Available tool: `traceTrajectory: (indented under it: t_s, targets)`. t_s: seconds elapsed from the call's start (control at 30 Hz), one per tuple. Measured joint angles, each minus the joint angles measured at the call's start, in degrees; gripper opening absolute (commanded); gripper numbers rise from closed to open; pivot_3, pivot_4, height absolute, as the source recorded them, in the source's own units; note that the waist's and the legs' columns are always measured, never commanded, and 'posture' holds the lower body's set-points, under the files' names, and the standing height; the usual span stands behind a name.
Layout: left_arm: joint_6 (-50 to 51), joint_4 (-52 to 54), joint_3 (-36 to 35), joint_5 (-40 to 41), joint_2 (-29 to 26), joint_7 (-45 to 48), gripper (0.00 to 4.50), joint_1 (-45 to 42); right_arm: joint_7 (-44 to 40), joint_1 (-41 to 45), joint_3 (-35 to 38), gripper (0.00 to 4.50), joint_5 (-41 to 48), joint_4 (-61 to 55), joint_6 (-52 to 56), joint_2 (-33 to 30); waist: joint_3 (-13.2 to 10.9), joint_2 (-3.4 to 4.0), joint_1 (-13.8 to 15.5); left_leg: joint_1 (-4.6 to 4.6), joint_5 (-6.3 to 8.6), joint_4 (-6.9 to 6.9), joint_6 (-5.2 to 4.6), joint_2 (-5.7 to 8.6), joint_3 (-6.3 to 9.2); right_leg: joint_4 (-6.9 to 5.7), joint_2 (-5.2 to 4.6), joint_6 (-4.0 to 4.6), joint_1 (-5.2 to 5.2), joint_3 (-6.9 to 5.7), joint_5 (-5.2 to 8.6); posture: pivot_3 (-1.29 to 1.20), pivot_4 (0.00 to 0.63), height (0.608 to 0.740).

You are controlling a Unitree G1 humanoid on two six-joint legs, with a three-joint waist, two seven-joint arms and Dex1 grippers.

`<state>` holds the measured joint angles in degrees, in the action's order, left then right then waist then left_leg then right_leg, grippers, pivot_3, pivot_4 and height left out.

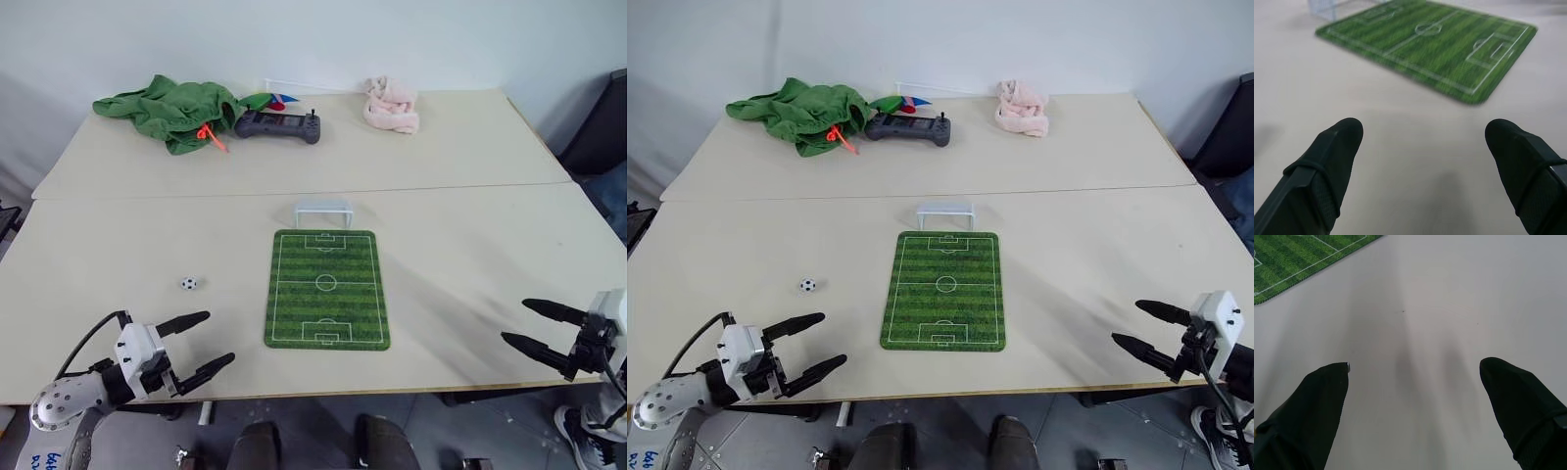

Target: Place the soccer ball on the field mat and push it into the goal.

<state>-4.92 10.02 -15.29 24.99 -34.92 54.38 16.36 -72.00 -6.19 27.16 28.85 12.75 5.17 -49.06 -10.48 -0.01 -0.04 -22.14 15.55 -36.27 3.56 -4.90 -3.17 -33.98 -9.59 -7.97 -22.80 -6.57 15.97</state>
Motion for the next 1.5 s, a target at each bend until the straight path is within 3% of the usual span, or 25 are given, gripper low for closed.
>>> traceTrajectory:
  t_s: [0.17,0.43,0.8,1.13,1.23,1.5]
  targets:
    - [-0.09,1.66,-1.04,1.75,0.16,0.00,4.46,-0.47,-0.92,3.32,-0.77,4.50,-0.40,2.25,-0.03,0.00,0.00,0.00,0.00,0.00,0.00,-0.02,0.00,-0.01,-0.01,0.00,0.01,0.01,0.00,0.02,-0.01,0.00,0.150,0.740]
    - [7.53,2.48,-4.49,1.65,0.26,-10.55,4.46,-6.60,-4.25,6.78,-2.15,4.50,0.96,1.09,2.39,-0.35,0.00,0.00,0.18,-0.01,-0.01,-0.04,-0.01,0.00,-0.02,-0.04,0.03,-0.09,0.00,0.08,-0.12,0.00,0.150,0.740]
    - [20.96,-8.98,-1.97,-2.40,0.00,-21.26,4.46,-21.93,-5.04,8.95,-3.29,4.50,3.92,-6.02,7.04,-0.89,-0.01,-0.01,0.28,-0.01,-0.02,-0.13,0.00,0.00,-0.02,-0.15,0.07,-0.10,-0.01,0.12,-0.19,0.00,0.150,0.740]
    - [27.28,-8.33,-1.20,-2.92,-0.27,-21.11,4.46,-19.31,-2.34,3.80,-1.88,4.50,4.54,-10.25,7.75,-0.79,-0.01,-0.04,0.25,-0.01,-0.02,-0.15,0.01,0.00,-0.08,-0.09,0.07,-0.10,-0.01,0.17,-0.22,0.00,0.150,0.740]
    - [26.28,-8.95,-0.96,-4.12,-0.49,-20.47,3.88,-19.41,-1.97,3.31,-1.88,4.50,4.66,-10.52,7.87,-0.79,-0.01,-0.03,0.23,0.01,-0.02,-0.15,0.00,0.00,-0.08,-0.09,0.07,-0.06,-0.01,0.17,-0.24,0.00,0.150,0.740]
    - [22.24,-12.04,0.32,-5.95,-1.01,-18.10,1.40,-20.69,-1.65,4.18,-1.88,4.50,4.67,-10.43,7.90,-0.80,0.00,-0.01,0.33,0.01,-0.02,-0.14,0.00,0.00,-0.08,-0.09,0.07,-0.07,-0.01,0.18,-0.24,0.00,0.150,0.740]
